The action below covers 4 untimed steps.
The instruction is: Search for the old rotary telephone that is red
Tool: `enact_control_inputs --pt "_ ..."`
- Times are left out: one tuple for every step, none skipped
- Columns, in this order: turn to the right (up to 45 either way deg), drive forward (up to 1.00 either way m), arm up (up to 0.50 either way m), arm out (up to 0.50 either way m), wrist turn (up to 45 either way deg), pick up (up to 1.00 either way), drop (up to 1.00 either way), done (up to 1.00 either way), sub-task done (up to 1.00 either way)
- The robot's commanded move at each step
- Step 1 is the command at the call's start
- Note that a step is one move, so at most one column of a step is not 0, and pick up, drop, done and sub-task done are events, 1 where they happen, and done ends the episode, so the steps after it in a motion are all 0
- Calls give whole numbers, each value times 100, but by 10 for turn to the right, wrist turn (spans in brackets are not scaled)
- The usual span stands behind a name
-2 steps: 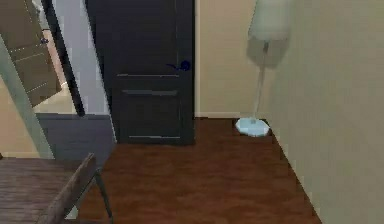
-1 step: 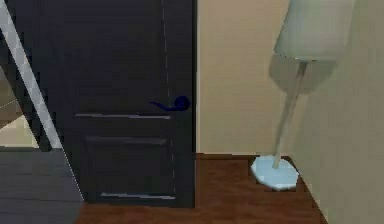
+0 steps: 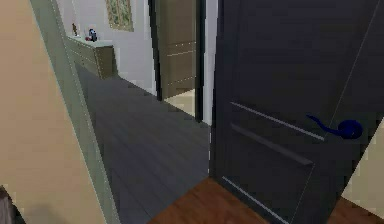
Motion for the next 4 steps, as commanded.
enact_control_inputs --pt "-30 0 0 0 0 0 0 0 0" --pt "450 0 0 0 0 0 0 0 0" --pt "450 0 0 0 0 0 0 0 0" --pt "450 0 0 0 0 0 0 0 0"
